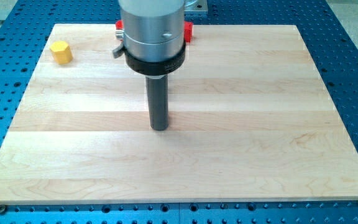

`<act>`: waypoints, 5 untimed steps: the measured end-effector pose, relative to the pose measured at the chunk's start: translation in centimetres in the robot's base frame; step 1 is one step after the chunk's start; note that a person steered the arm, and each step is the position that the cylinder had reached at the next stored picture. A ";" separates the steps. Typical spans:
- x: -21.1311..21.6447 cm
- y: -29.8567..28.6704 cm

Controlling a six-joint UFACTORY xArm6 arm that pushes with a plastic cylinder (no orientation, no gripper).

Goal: Slide the yellow heart to the bottom of the blue cube

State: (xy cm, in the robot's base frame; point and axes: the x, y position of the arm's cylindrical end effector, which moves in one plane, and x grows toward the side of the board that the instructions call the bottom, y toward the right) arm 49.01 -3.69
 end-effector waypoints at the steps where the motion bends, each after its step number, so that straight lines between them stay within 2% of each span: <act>1: 0.0 -0.2; 3: 0.4 -0.3; 4: 1.3 -4.9; 5: -0.2 -16.6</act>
